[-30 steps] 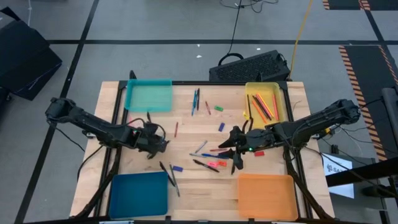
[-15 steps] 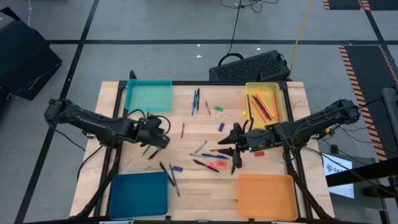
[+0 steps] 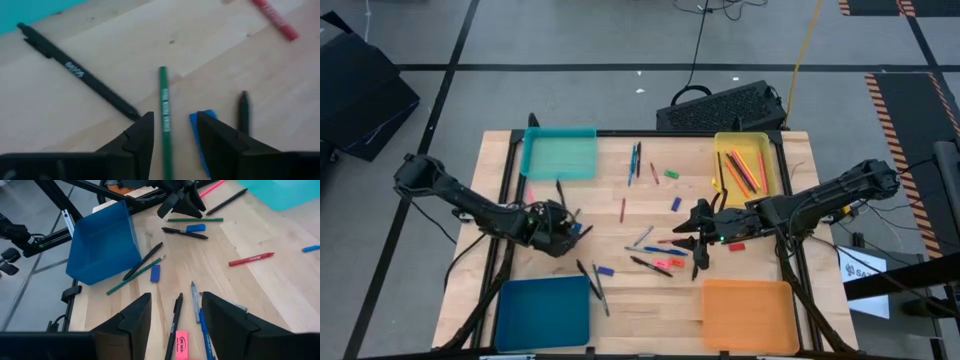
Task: Sort crayons/erasers/pens/pencils in bins
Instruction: Put the green pencil into the yellow bin
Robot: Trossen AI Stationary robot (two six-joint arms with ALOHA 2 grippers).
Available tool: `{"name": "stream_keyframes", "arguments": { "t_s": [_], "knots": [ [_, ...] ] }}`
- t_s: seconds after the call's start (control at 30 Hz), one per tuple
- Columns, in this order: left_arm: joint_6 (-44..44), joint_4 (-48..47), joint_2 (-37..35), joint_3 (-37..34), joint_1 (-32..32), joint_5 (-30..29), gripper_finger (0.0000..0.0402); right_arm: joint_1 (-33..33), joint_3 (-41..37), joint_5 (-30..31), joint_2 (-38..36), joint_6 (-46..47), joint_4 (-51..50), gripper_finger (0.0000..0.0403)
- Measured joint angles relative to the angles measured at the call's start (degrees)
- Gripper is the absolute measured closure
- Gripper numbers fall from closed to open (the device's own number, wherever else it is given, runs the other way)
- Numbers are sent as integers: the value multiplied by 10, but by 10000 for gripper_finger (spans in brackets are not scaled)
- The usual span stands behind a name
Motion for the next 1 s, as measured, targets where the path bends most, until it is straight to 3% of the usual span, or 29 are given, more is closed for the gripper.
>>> {"name": "stream_keyframes", "arguments": {
  "t_s": [0.27, 0.43, 0.7, 1.0],
  "knots": [
    [22, 109, 2, -69, -31, -28, 250, 0, 0, -2, 0, 28, -4, 236],
    [11, 124, 21, -92, -51, -40, 250, 0, 0, -2, 0, 18, -4, 236],
    [82, 158, 81, -95, -84, -76, 250, 0, 0, 0, 0, -57, -4, 236],
    [28, 174, 141, -94, -94, -101, 258, 0, 0, 13, 0, -130, -1, 236]
  ]
}}
